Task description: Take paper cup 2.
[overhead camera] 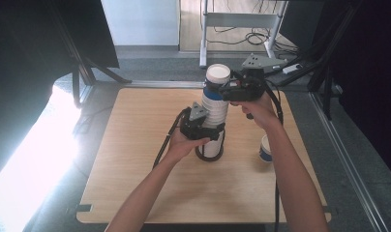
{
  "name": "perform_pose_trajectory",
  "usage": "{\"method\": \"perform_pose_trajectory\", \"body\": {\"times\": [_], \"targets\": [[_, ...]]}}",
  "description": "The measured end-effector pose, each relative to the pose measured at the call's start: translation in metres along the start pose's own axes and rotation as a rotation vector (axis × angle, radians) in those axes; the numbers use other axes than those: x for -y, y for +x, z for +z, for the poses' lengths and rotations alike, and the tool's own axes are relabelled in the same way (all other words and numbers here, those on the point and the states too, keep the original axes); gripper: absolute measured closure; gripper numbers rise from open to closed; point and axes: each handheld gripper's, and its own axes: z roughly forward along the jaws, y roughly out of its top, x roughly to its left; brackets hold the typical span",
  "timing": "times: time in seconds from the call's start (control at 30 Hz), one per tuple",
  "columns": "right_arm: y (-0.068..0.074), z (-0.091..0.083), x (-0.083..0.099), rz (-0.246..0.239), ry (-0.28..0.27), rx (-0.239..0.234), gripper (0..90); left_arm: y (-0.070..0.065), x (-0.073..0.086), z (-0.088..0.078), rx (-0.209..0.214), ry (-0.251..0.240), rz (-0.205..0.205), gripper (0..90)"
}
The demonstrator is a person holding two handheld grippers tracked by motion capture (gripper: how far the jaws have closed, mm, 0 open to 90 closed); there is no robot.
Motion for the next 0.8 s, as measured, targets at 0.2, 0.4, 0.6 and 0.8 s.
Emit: {"method": "perform_pose_trajectory", "body": {"times": [0.2,0.4,0.6,0.8], "targets": [[0.002,-0.011,-0.009,0.000,-0.063,0.017,27.3,-0.002,0.000,0.000,-0.007,0.003,0.014,13.0],[0.008,-0.026,-0.024,-0.020,-0.109,0.049,27.4,-0.003,-0.001,0.000,-0.012,0.007,0.013,13.0],[0.012,-0.045,-0.034,-0.032,-0.169,0.060,27.5,-0.003,-0.001,-0.001,-0.012,0.015,0.008,13.1],[0.015,-0.067,-0.037,-0.041,-0.210,0.073,27.6,-0.002,-0.001,-0.001,-0.008,0.017,0.007,13.1]]}}
